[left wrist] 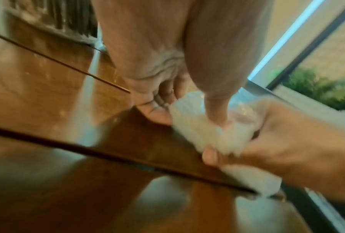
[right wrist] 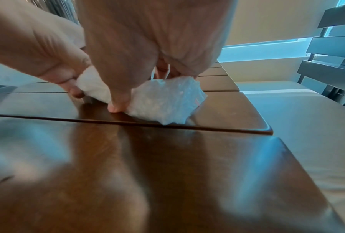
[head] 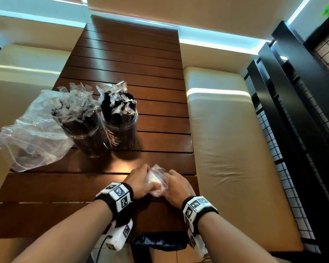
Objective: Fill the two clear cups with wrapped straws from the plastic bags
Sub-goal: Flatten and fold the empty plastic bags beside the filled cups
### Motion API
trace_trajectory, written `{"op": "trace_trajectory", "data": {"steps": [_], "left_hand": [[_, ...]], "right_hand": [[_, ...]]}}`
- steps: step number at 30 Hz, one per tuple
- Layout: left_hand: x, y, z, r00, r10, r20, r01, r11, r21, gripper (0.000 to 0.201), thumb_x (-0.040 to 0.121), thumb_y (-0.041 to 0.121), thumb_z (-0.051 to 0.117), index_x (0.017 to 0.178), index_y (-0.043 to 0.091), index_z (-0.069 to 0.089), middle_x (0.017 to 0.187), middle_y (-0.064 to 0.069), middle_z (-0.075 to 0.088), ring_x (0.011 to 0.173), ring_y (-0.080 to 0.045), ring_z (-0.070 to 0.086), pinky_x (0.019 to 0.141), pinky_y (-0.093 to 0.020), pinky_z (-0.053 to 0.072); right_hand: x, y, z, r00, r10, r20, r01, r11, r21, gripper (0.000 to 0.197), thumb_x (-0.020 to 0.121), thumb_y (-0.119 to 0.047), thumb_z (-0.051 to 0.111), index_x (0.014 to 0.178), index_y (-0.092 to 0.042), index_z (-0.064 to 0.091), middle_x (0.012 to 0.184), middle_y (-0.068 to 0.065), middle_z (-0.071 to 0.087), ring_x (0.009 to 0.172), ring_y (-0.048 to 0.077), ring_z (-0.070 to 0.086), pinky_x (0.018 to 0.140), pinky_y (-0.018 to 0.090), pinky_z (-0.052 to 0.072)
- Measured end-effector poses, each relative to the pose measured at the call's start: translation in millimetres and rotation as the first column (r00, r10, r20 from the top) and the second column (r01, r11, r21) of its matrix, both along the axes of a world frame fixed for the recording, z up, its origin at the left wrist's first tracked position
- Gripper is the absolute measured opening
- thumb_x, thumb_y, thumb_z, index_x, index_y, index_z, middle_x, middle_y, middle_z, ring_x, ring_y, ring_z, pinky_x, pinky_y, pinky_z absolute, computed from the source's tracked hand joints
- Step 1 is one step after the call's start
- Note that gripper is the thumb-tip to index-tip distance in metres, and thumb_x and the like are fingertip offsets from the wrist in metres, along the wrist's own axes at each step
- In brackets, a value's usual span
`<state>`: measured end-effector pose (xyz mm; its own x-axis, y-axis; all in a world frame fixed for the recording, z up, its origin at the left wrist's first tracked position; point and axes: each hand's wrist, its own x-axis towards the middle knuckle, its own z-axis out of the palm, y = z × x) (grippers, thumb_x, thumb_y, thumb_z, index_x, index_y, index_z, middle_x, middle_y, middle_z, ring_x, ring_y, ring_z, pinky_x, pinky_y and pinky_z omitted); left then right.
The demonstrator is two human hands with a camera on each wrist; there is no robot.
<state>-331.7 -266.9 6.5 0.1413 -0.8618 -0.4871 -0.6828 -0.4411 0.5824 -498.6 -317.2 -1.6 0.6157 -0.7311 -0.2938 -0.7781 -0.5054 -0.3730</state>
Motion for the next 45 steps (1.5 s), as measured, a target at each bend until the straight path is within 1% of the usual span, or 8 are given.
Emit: {"op": "trace_trajectory", "data": {"steps": [5, 9, 14, 23, 27, 32, 39, 45], "left_hand": [[25.2, -0.7, 9.6, 0.968, 0.13, -0.214, -0.142, 0.989, -0.04, 0.049, 0.071, 0.047, 0.075, 0.113, 0.026, 0.061, 0.102, 0.007, 0.07, 0.093, -0.014, 0.066, 0.087, -0.033, 0.054], [35.7, 12.0, 28.0, 0.749, 0.265, -0.607, -0.378, 0.923, -0.063, 0.03, 0.084, 0.017, 0.075, 0.11, 0.018, 0.063, 0.103, -0.004, 0.073, 0.094, -0.022, 0.07, 0.078, -0.043, 0.06], [48.3, 23.9, 43.9, 0.551, 0.401, -0.732, -0.55, 0.834, 0.042, 0.028, 0.089, 0.011, 0.067, 0.117, 0.011, 0.061, 0.115, -0.018, 0.067, 0.09, -0.025, 0.07, 0.067, -0.035, 0.059], [71.7, 32.1, 81.0, 0.904, 0.428, 0.004, -0.422, 0.893, -0.155, 0.031, 0.084, 0.032, 0.058, 0.107, 0.015, 0.067, 0.112, -0.01, 0.07, 0.108, -0.031, 0.064, 0.088, -0.035, 0.051], [96.1, 66.3, 82.0, 0.458, 0.49, -0.742, -0.714, 0.7, 0.022, 0.065, 0.042, 0.003, 0.056, 0.106, 0.004, 0.068, 0.104, -0.02, 0.067, 0.099, -0.034, 0.061, 0.089, -0.044, 0.048], [123.1, 100.5, 78.0, 0.217, 0.442, -0.871, -0.741, 0.655, 0.147, 0.07, 0.045, -0.005, 0.045, 0.114, 0.001, 0.06, 0.103, -0.023, 0.057, 0.092, -0.033, 0.052, 0.07, -0.034, 0.043], [163.3, 128.2, 100.1, 0.947, 0.32, -0.018, -0.318, 0.946, 0.064, 0.066, 0.06, 0.026, 0.053, 0.124, 0.014, 0.049, 0.127, -0.008, 0.038, 0.121, -0.026, 0.039, 0.101, -0.039, 0.04], [222.2, 130.4, 128.9, 0.761, 0.588, 0.274, -0.356, 0.732, -0.581, 0.021, 0.076, 0.031, 0.044, 0.09, 0.027, 0.058, 0.092, 0.003, 0.056, 0.08, -0.022, 0.059, 0.071, -0.035, 0.052]], "right_hand": [[-5.5, -7.9, 20.9, 0.989, -0.123, -0.084, 0.115, 0.988, -0.099, 0.078, 0.068, -0.063, 0.066, 0.133, -0.029, 0.039, 0.125, -0.003, 0.041, 0.11, 0.021, 0.046, 0.096, 0.039, 0.044], [2.7, -27.0, 37.8, 0.896, -0.419, 0.149, 0.289, 0.802, 0.522, 0.094, 0.074, -0.049, 0.07, 0.151, -0.031, 0.02, 0.14, -0.004, 0.043, 0.121, 0.019, 0.05, 0.102, 0.034, 0.043], [30.7, -31.7, 54.0, 0.703, -0.614, 0.359, 0.284, 0.705, 0.649, 0.037, 0.076, -0.035, 0.081, 0.105, -0.026, 0.06, 0.108, 0.002, 0.07, 0.093, 0.013, 0.069, 0.071, 0.023, 0.055], [122.4, 26.6, 98.9, 0.817, -0.101, 0.567, 0.069, 0.995, 0.078, 0.028, 0.09, -0.032, 0.057, 0.106, -0.016, 0.073, 0.097, 0.0, 0.073, 0.087, 0.014, 0.065, 0.082, 0.024, 0.05], [143.0, 31.6, 90.7, 0.807, -0.102, 0.582, 0.032, 0.991, 0.13, 0.028, 0.089, -0.008, 0.06, 0.111, -0.019, 0.073, 0.097, -0.004, 0.073, 0.082, -0.002, 0.059, 0.077, 0.003, 0.04], [179.1, 45.2, 74.4, 0.838, -0.261, 0.48, 0.008, 0.884, 0.467, 0.045, 0.085, -0.025, 0.072, 0.125, -0.025, 0.053, 0.109, 0.001, 0.06, 0.078, 0.004, 0.058, 0.074, 0.019, 0.053], [209.9, 75.7, 76.3, 0.841, -0.44, 0.314, -0.094, 0.452, 0.887, 0.019, 0.088, 0.001, 0.062, 0.101, -0.011, 0.07, 0.083, 0.005, 0.072, 0.072, 0.016, 0.069, 0.065, 0.032, 0.056], [238.1, 82.6, 70.7, 0.957, -0.104, 0.271, -0.065, 0.833, 0.549, 0.026, 0.062, -0.033, 0.062, 0.087, -0.025, 0.065, 0.088, -0.007, 0.07, 0.082, 0.014, 0.064, 0.074, 0.028, 0.049]]}}
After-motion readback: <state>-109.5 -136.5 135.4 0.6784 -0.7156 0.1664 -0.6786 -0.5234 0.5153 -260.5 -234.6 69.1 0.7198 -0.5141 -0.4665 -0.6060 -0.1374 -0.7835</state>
